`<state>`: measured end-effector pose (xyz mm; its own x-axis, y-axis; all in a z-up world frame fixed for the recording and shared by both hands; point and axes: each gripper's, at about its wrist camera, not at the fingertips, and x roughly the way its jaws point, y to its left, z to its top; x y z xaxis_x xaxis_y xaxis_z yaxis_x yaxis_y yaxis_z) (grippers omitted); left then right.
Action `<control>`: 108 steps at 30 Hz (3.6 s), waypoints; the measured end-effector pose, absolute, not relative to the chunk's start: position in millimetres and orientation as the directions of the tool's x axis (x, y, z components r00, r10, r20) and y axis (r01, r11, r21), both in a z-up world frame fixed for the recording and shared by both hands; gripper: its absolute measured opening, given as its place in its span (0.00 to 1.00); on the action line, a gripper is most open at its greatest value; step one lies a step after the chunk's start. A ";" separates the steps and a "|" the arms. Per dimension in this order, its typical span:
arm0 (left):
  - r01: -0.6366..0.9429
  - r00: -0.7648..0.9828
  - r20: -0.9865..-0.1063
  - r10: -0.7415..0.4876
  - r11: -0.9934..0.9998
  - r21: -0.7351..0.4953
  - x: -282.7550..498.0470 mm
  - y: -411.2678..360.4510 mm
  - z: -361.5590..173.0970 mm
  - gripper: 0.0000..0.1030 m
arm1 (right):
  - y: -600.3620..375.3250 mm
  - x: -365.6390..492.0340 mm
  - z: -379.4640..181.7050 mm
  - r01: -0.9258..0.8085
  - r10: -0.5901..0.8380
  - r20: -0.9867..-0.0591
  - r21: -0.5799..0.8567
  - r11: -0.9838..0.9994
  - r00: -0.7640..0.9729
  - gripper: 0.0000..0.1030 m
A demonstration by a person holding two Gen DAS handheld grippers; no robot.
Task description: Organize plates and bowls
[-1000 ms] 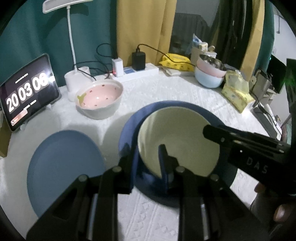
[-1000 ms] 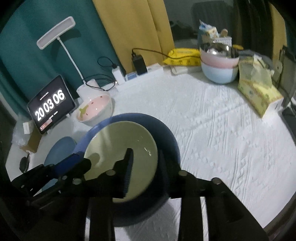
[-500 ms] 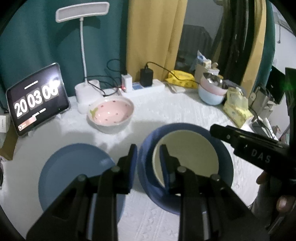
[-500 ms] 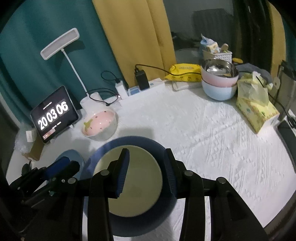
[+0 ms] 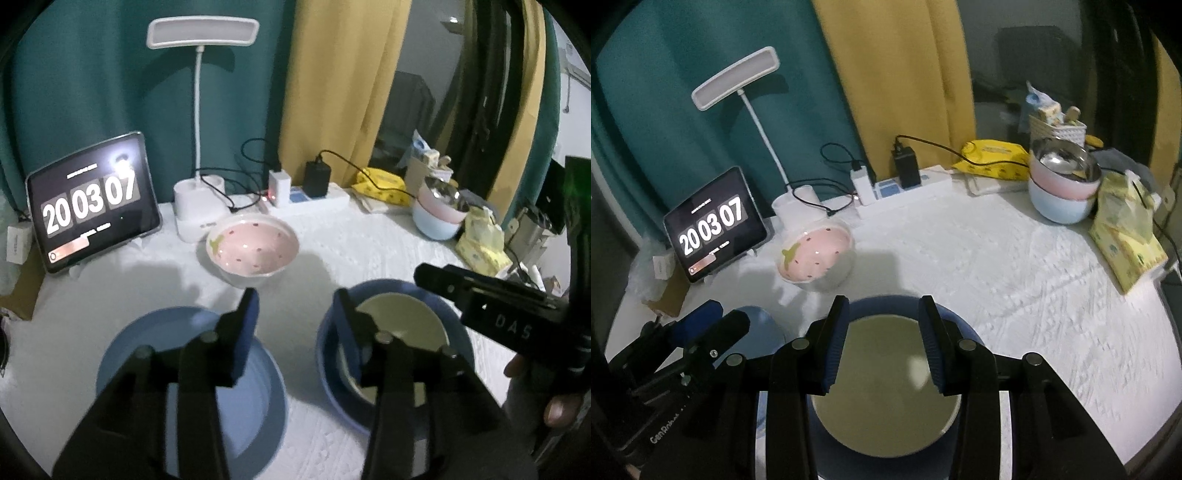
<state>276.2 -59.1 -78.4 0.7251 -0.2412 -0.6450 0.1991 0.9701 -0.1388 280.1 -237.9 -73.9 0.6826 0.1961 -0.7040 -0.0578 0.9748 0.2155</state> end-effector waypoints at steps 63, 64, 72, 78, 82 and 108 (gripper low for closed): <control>0.033 0.589 -0.799 -0.118 0.992 -0.122 453.4 -0.2 -159.6 0.43 | -171.0 470.1 -150.9 -0.045 0.233 -0.868 0.238 0.970 0.439 0.39; 0.034 0.587 -0.801 -0.118 0.992 -0.121 454.5 -1.0 -160.7 0.43 | -170.8 471.9 -153.7 -0.041 0.236 -0.872 0.242 0.969 0.429 0.39; 0.047 0.568 -0.815 -0.117 0.993 -0.110 460.5 -4.4 -167.3 0.43 | -167.0 479.1 -166.3 -0.025 0.238 -0.893 0.247 0.969 0.381 0.39; 0.067 0.557 -0.822 -0.116 0.993 -0.096 462.4 -10.5 -171.7 0.43 | -171.6 483.3 -176.6 0.014 0.246 -0.904 0.267 0.963 0.349 0.39; 0.087 0.547 -0.829 -0.119 0.993 -0.085 464.6 -16.1 -174.9 0.42 | -172.0 485.2 -180.2 0.004 0.257 -0.907 0.274 0.962 0.335 0.21; 0.087 0.611 -0.783 -0.117 0.993 -0.080 444.5 -17.8 -148.8 0.21 | -165.9 462.2 -146.1 -0.098 0.282 -0.849 0.267 0.959 0.446 0.07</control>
<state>444.5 -17.8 -148.8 0.6105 -0.1168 -0.7833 0.0869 0.9930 -0.0803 462.2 -165.9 -146.1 0.4463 0.2820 -0.8493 -0.0984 0.9588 0.2666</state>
